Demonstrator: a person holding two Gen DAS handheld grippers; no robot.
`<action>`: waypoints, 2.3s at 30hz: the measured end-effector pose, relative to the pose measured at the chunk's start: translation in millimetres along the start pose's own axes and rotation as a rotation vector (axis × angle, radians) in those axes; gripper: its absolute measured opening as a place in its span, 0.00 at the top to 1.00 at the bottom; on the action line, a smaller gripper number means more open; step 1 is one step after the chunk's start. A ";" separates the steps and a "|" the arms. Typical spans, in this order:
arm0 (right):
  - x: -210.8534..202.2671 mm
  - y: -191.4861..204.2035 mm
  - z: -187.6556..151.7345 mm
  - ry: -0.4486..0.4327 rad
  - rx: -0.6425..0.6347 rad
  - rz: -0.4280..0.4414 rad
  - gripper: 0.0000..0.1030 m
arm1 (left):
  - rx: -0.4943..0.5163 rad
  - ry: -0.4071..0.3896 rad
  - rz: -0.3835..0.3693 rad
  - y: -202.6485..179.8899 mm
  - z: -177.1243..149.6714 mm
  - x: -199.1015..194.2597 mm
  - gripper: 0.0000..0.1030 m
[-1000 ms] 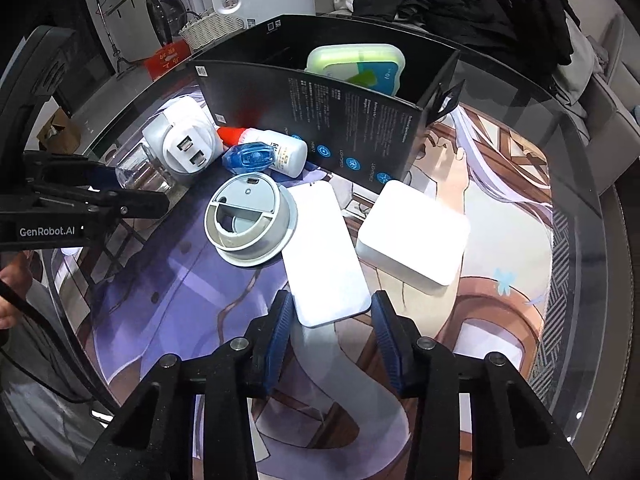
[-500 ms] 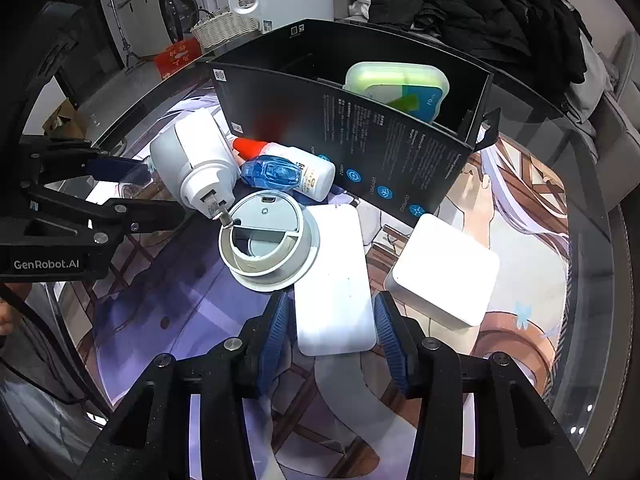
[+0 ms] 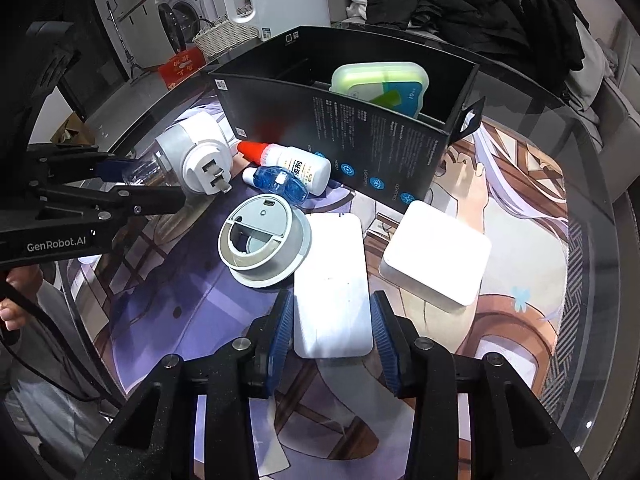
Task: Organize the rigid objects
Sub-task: 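Lift and carry the diffuser and power bank toward the black box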
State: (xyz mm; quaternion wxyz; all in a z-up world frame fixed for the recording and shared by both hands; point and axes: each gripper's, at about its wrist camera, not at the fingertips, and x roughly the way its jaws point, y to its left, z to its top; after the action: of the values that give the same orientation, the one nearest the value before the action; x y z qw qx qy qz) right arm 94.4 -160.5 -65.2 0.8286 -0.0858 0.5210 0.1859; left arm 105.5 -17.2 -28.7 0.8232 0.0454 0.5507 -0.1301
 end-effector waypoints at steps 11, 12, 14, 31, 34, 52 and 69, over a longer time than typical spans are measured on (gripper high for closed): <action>-6.2 -2.7 -10.1 0.000 -0.015 -0.017 0.62 | 0.032 0.014 -0.004 -5.0 -9.9 3.3 0.58; -3.5 -0.8 -9.7 0.003 -0.019 -0.024 0.62 | 0.034 0.016 -0.002 -5.6 -10.3 3.9 0.58; -1.4 0.9 -11.8 0.007 -0.023 -0.032 0.62 | 0.035 0.017 0.002 -6.6 -10.6 5.2 0.58; 9.7 0.4 -7.4 0.009 -0.013 -0.063 0.41 | 0.026 0.036 -0.009 -8.0 -8.7 10.9 0.59; 6.9 2.0 -5.4 0.011 -0.016 -0.053 0.62 | 0.014 0.039 -0.015 -5.7 -7.6 10.4 0.59; -30.3 -3.3 -1.6 -0.080 0.036 -0.031 0.62 | 0.035 -0.061 -0.011 -9.6 -5.4 -21.0 0.59; -102.8 11.6 50.9 -0.302 0.037 -0.035 0.62 | 0.014 -0.288 0.011 -8.4 50.8 -76.0 0.59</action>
State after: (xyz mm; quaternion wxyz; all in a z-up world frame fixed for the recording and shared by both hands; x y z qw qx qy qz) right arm 92.2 -155.3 50.0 0.9021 -0.0507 0.3923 0.1724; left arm 121.4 -23.8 61.4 0.8942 0.0350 0.4255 -0.1346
